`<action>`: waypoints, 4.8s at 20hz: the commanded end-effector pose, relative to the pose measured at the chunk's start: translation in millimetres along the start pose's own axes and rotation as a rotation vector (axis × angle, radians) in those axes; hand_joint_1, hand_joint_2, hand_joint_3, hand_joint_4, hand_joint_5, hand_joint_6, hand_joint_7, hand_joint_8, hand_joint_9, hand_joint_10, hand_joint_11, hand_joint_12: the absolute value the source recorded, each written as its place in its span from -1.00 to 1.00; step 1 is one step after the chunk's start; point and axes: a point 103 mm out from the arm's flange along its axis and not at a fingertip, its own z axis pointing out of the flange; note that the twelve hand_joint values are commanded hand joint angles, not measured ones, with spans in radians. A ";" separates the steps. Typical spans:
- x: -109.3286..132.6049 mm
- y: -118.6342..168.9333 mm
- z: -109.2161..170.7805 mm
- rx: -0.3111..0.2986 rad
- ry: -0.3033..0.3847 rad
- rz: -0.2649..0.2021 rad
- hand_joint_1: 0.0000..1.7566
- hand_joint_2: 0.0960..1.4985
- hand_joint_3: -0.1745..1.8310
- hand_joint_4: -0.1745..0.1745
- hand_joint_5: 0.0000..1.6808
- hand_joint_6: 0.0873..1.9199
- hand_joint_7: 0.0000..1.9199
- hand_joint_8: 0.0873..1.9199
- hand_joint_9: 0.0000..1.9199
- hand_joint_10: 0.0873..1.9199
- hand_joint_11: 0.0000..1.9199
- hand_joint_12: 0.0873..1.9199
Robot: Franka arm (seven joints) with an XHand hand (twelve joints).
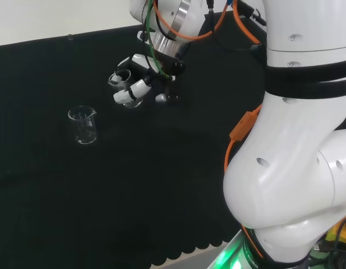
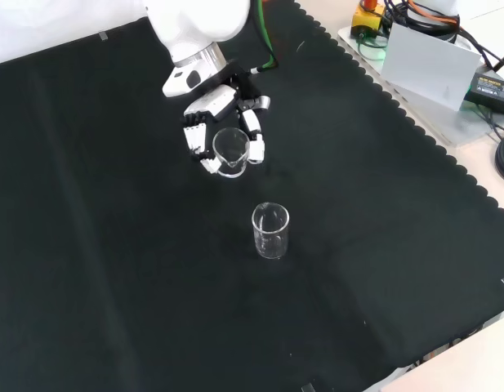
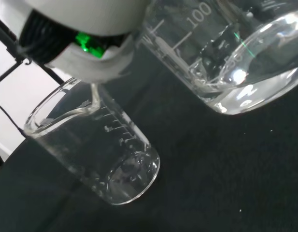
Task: Pour the water from the handheld beaker into the one on the table.
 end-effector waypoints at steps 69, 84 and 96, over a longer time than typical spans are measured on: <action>96.1 34.9 7.8 0.570 -0.595 0.021 0.49 -0.19 -0.19 -1.00 0.47 -0.34 0.35 -0.36 0.67 -0.51 0.34 -0.31; 100.0 38.9 7.1 0.653 -0.661 0.050 0.49 -0.20 -0.17 -1.00 0.47 -0.33 0.36 -0.36 0.69 -0.50 0.36 -0.31; 103.2 41.3 8.6 0.716 -0.701 0.074 0.49 -0.21 -0.16 -1.00 0.47 -0.32 0.35 -0.35 0.70 -0.51 0.37 -0.32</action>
